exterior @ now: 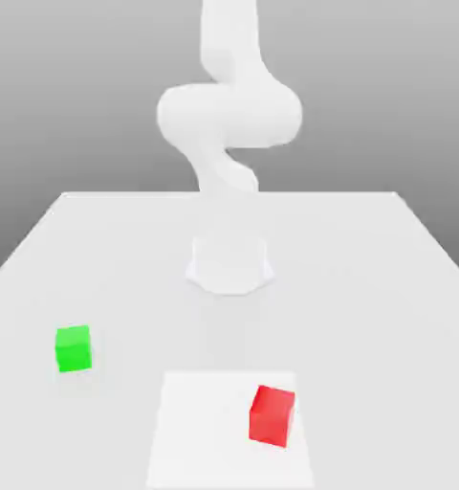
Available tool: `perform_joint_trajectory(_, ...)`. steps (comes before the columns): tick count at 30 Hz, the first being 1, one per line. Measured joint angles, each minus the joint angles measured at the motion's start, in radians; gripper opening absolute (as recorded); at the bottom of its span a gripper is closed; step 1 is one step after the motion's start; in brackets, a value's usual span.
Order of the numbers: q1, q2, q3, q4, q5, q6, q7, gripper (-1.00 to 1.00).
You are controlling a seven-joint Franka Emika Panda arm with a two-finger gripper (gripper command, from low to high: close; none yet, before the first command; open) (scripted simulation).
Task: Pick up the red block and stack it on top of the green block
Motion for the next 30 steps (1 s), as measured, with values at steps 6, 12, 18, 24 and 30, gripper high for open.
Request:
perform_joint_trajectory(6, -0.056, 0.227, 0.085, -0.094, -0.048, 0.114, 0.144, 0.00)
perform_joint_trajectory(12, -0.082, 0.447, 0.135, -0.185, -0.090, 0.223, 0.280, 0.00)
perform_joint_trajectory(18, -0.077, 0.661, 0.160, -0.277, -0.085, 0.335, 0.383, 0.00)
perform_joint_trajectory(24, -0.052, 0.865, 0.153, -0.321, -0.071, 0.473, 0.441, 0.00)
perform_joint_trajectory(30, -0.001, 0.998, 0.087, -0.303, -0.141, 0.581, 0.494, -1.00)
